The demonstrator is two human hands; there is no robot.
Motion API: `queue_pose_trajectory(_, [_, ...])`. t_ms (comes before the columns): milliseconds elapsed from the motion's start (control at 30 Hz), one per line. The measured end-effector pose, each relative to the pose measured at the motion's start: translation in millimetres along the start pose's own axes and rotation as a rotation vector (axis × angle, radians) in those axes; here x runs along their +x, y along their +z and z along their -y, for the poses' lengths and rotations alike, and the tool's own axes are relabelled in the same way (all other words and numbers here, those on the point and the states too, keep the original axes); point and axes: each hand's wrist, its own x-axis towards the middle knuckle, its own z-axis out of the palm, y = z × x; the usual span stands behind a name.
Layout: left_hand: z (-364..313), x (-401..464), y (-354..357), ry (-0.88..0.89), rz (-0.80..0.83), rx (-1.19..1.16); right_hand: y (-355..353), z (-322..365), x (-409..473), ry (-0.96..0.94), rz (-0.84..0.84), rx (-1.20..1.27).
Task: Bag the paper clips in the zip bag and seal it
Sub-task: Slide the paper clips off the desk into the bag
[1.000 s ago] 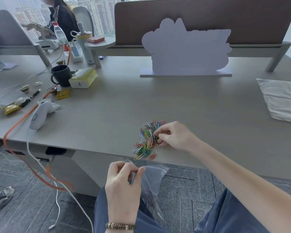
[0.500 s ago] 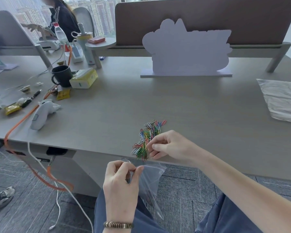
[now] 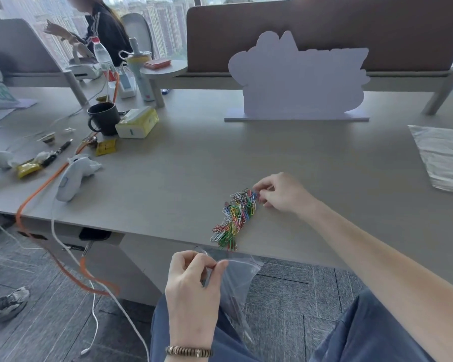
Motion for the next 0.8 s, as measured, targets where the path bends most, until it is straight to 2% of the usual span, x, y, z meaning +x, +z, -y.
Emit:
queue_pose_trajectory(600, [1.7, 2.7, -2.2, 0.024, -0.018, 0.008, 34.3, 27.9, -72.7, -0.050, 0.319, 0.385])
queue_pose_trajectory(700, [2.2, 2.8, -2.6, 0.013, -0.021, -0.005, 19.1, 24.8, -64.6, -0.042, 0.261, 0.409])
queue_pose_trajectory(800, [4.1, 2.3, -3.0, 0.006, -0.024, -0.011, 6.9, 16.4, -38.2, -0.011, 0.075, 0.276])
